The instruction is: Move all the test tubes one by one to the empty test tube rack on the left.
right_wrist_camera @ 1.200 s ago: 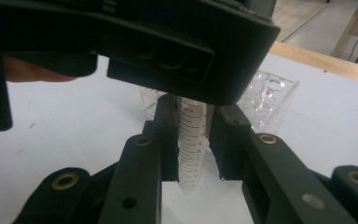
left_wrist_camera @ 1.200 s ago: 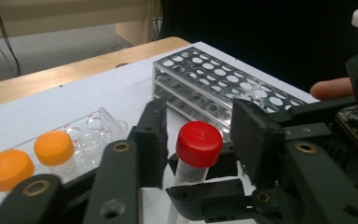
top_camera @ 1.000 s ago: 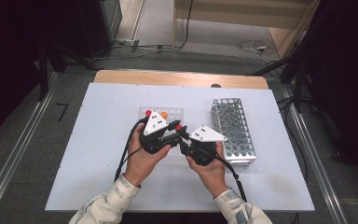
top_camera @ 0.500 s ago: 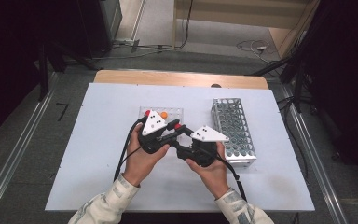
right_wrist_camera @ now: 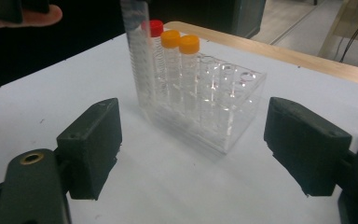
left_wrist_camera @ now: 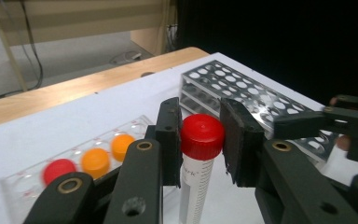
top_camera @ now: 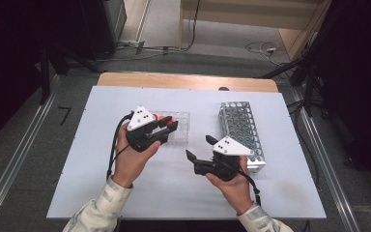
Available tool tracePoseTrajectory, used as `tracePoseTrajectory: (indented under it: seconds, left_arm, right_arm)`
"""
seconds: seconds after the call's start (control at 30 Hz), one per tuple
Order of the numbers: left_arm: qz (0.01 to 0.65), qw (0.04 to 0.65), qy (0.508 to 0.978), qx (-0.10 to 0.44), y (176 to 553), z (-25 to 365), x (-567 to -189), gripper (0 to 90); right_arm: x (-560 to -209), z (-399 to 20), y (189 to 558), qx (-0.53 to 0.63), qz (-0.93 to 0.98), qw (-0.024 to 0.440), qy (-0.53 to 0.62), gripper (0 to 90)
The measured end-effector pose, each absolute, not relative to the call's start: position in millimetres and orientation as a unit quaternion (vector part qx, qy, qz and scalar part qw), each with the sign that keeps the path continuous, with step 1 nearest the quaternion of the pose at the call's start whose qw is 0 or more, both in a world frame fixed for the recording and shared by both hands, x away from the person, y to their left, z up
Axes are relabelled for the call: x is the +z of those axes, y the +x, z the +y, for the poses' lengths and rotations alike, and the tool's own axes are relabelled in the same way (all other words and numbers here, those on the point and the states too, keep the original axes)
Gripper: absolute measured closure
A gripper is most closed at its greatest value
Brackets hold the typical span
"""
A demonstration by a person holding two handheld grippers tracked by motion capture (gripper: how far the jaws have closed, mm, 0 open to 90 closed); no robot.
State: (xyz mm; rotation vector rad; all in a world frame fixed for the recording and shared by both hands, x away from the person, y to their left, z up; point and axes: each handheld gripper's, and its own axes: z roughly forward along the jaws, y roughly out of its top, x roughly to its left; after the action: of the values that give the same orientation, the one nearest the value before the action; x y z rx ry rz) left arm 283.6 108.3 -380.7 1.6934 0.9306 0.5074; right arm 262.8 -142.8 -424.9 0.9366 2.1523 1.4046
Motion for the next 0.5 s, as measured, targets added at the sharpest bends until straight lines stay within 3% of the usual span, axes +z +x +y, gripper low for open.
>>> tracePoseTrajectory:
  seconds: [0.5]
  left_arm:
    - [0.430,0.543,0.680,0.239,288.7,146.4,-371.7,70.5]
  right_arm:
    - [-422.5,-183.6,255.2,0.502,0.761,0.207,0.355,17.6]
